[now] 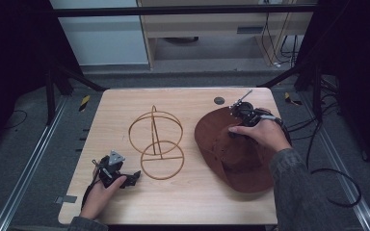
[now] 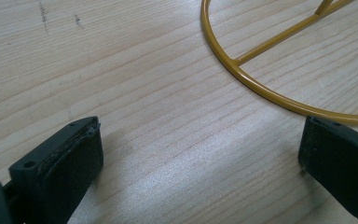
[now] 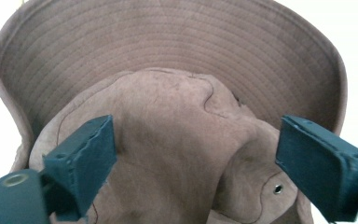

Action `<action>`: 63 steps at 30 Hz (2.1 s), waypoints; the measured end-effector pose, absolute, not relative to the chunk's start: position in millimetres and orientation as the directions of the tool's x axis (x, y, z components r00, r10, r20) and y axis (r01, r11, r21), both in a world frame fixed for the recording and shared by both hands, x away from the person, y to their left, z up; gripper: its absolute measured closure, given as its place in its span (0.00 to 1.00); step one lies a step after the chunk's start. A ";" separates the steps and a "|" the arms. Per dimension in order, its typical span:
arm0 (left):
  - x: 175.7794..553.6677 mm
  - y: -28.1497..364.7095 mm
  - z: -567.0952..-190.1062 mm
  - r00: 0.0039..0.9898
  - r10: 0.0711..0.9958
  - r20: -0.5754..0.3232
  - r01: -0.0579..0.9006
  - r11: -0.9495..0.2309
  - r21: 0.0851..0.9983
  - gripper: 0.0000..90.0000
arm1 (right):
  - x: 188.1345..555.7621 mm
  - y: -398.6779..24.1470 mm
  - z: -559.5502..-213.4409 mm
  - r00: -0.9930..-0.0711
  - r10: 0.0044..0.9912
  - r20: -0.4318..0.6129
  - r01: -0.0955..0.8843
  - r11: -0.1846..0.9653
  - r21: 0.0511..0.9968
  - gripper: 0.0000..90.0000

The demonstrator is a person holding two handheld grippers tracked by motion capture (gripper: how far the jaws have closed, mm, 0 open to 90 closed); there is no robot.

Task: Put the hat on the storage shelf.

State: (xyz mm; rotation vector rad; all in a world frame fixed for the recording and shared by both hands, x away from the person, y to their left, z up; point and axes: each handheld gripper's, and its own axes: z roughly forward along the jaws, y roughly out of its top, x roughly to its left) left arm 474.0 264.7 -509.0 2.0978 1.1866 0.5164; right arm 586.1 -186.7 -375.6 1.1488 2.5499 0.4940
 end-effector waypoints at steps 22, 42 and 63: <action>474.3 263.7 -509.2 0.510 0.860 0.013 0.597 -0.365 0.715 0.00 | 582.4 -195.3 -395.5 -0.652 0.749 -0.115 0.670 0.641 0.374 0.58; 474.4 263.8 -509.1 0.513 0.858 0.015 0.596 -0.369 0.713 0.00 | 569.6 -213.2 -379.4 -0.672 0.740 -0.039 0.652 0.616 0.442 0.99; 474.0 263.4 -509.2 0.515 0.857 0.016 0.594 -0.369 0.715 0.00 | 549.2 -215.6 -318.1 -0.684 0.728 -0.045 0.610 0.605 0.512 0.99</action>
